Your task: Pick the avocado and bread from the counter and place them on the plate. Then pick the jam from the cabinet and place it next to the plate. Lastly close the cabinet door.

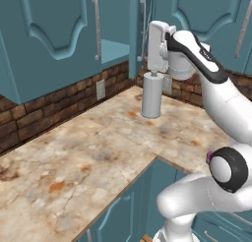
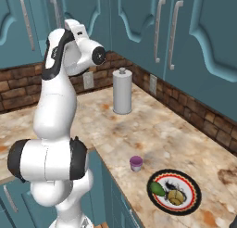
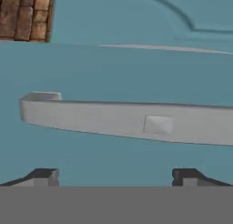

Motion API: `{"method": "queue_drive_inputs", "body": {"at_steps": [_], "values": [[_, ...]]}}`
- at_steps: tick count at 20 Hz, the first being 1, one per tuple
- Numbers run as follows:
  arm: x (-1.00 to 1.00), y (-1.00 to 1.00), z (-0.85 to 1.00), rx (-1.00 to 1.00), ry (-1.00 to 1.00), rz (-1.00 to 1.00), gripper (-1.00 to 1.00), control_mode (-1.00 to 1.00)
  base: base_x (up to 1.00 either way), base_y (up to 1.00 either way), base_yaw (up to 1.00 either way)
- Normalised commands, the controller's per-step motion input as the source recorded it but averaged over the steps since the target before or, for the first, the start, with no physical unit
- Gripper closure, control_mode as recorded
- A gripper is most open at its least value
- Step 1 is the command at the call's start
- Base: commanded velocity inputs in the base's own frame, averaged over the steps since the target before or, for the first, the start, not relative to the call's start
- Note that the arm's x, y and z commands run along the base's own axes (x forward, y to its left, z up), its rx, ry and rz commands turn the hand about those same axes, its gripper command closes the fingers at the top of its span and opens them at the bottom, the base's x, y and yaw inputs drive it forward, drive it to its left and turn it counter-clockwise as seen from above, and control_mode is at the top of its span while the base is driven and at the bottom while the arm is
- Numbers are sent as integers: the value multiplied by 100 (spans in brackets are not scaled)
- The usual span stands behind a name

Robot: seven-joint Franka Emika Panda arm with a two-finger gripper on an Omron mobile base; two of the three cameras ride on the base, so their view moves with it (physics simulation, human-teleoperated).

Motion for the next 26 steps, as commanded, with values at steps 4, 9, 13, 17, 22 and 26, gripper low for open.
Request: {"method": "queue_drive_inputs", "body": {"at_steps": [4,9,13,17,22,26], "values": [[86,83,-29,-4,2,2,-100,-100,0,0,0],[82,92,-41,-11,1,-1,-100,-100,0,0,0],[57,77,-30,-13,0,-5,-100,-100,0,0,0],[22,35,-3,-6,0,-6,-100,-100,0,0,0],[1,5,0,-1,0,-1,-100,-100,0,0,0],[0,0,0,0,0,0,-100,-100,0,0,0]]}}
